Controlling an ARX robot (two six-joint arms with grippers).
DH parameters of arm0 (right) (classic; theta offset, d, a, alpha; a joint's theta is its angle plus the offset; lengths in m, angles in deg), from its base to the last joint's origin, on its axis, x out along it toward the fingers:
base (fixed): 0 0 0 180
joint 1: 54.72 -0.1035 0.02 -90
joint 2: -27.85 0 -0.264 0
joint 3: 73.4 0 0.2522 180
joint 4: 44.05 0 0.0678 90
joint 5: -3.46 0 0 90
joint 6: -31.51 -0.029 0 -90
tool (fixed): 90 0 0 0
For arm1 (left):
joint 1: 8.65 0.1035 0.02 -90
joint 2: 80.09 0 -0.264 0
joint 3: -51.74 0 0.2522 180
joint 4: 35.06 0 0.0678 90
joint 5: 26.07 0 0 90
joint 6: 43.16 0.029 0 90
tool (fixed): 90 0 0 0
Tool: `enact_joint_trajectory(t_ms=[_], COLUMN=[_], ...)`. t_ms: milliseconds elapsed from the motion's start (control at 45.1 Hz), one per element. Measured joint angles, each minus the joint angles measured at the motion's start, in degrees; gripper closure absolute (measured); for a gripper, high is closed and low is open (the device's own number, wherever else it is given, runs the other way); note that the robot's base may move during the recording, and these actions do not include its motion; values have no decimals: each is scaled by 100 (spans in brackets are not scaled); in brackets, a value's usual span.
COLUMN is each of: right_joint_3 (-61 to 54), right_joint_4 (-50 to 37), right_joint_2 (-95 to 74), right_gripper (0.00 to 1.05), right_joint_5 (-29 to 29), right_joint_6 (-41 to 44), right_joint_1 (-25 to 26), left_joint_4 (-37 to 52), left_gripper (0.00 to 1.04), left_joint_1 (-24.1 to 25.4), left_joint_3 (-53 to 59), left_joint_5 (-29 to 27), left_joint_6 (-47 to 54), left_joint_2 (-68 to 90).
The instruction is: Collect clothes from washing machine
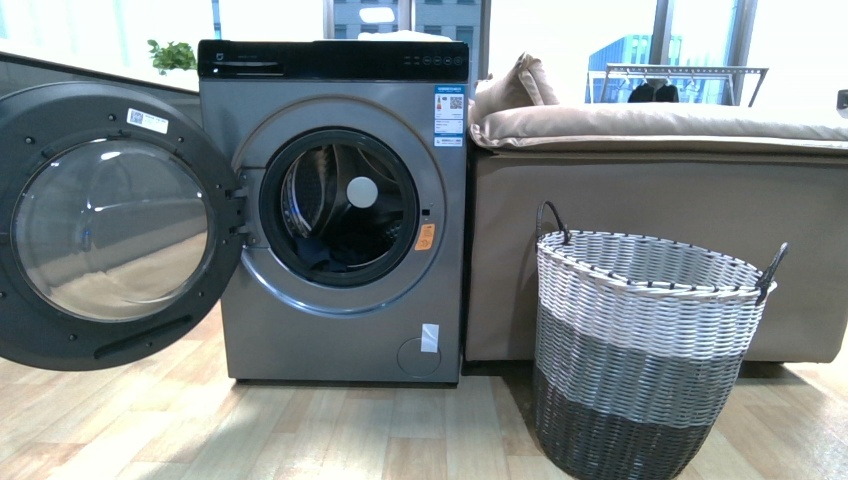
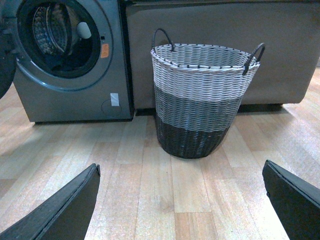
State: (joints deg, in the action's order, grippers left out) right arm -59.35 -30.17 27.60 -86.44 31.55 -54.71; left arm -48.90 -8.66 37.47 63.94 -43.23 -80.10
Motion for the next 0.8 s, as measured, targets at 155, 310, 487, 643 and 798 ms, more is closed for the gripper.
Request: enact_joint_trajectory(t_ms=[155,310,487,643,798], right_joint_3=[0,0,0,0,0], right_joint_4=[0,0,0,0,0], right_joint_2=[0,0,0,0,0], right_gripper=[8,8,8,8,8], right_joint_5=[0,-2,0,0,-2], right_joint_6=[0,-2,-2,-2,-2], right_joint_1=[0,0,0,0,0], left_joint_4=[0,0,0,0,0], left_gripper=[7,7,7,7,7], left_joint_1=[-2,0,0,-2,0], left_joint_3=[0,0,0,0,0], left_joint_5=[0,0,0,0,0], left_joint_6=[0,0,0,0,0], left_joint_2=[0,0,0,0,0])
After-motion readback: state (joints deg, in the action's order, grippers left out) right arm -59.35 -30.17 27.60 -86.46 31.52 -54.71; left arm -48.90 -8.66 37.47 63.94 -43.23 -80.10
